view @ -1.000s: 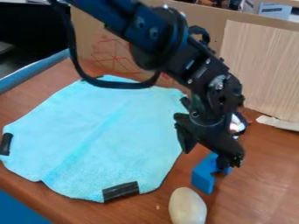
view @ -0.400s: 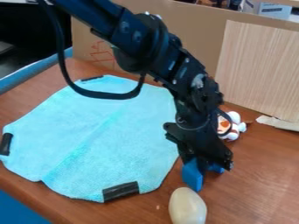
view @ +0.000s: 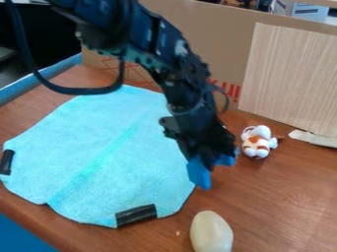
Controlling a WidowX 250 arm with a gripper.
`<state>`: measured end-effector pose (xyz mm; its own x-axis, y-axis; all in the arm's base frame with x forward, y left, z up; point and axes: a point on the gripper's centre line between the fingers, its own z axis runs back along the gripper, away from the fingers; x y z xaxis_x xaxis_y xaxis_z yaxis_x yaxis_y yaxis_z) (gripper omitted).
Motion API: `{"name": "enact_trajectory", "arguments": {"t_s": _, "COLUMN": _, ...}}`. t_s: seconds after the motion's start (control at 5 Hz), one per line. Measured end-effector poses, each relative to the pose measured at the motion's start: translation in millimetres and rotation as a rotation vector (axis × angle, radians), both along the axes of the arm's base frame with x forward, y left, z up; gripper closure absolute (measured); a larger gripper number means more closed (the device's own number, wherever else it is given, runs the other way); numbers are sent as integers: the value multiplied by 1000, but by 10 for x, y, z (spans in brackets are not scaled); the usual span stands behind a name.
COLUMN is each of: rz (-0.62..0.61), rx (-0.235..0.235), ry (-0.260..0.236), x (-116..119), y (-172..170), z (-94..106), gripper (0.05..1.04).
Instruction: Move the blue figure to the top left of the cloth
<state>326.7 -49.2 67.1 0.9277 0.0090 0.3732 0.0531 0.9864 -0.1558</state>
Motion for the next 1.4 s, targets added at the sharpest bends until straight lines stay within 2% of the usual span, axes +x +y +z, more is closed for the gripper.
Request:
{"name": "enact_trajectory", "arguments": {"t_s": 0.2, "rz": 163, "rx": -50, "ry": 1, "x": 118, "y": 537, "z": 144, "gripper": 807}}
{"name": "enact_trajectory", "arguments": {"t_s": 0.4, "rz": 266, "rx": 1, "ry": -6, "x": 184, "y": 1023, "z": 117, "gripper": 807}}
{"name": "enact_trajectory", "arguments": {"t_s": 0.6, "rz": 344, "rx": 62, "ry": 14, "x": 242, "y": 1498, "z": -39, "gripper": 807}}
{"name": "enact_trajectory", "arguments": {"t_s": 0.8, "rz": 412, "rx": 94, "ry": 5, "x": 389, "y": 1860, "z": -46, "gripper": 807}}
{"name": "enact_trajectory", "arguments": {"t_s": 1.0, "rz": 474, "rx": 107, "ry": 12, "x": 471, "y": 2147, "z": -37, "gripper": 807}}
{"name": "enact_trajectory", "arguments": {"t_s": 1.4, "rz": 540, "rx": 87, "ry": 51, "x": 524, "y": 2381, "z": -5, "gripper": 807}}
